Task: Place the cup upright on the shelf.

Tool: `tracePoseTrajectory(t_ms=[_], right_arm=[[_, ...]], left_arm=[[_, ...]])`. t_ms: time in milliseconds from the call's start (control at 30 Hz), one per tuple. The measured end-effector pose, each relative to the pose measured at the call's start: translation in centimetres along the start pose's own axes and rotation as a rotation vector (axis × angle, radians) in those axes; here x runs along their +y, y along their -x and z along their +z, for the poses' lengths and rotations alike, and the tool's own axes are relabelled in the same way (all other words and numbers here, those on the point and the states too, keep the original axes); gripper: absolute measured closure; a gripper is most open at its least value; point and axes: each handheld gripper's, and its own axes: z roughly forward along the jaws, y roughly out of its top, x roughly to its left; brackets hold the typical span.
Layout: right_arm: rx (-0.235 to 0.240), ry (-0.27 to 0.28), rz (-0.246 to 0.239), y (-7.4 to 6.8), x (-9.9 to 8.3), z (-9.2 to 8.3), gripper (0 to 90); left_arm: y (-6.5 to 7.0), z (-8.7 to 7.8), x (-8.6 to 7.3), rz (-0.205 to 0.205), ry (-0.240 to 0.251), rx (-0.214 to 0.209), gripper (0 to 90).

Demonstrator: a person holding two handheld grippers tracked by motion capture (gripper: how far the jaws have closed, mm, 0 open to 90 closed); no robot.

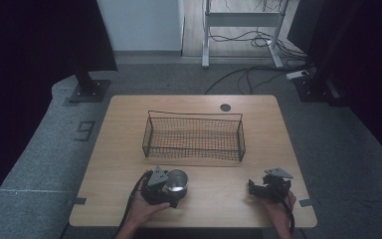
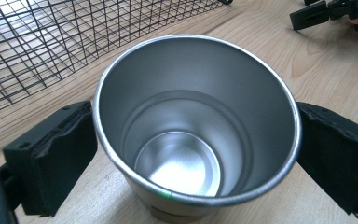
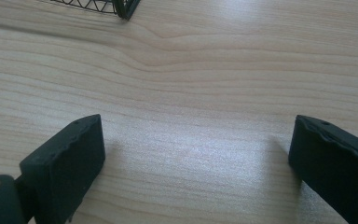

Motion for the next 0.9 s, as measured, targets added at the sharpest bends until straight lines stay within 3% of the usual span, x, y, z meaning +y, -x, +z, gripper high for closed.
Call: tracePoseTrajectory(t_ms=[300, 433, 900], right_arm=[[0.000, 0.000, 0.000, 0.00, 0.00, 0.00, 3.5], [0.000, 0.000, 0.000, 0.00, 0.00, 0.00, 3.5], [0.000, 0.000, 0.000, 0.00, 0.00, 0.00, 3.5]], left_arm=[[0.31, 0.82, 0.10, 0.000, 0.000, 0.011, 5.1], [0.54, 1.01, 0.05, 0.006, 0.011, 0.040, 14.2], [0.88, 0.55, 0.00, 0.013, 0.048, 0.066, 16.1]])
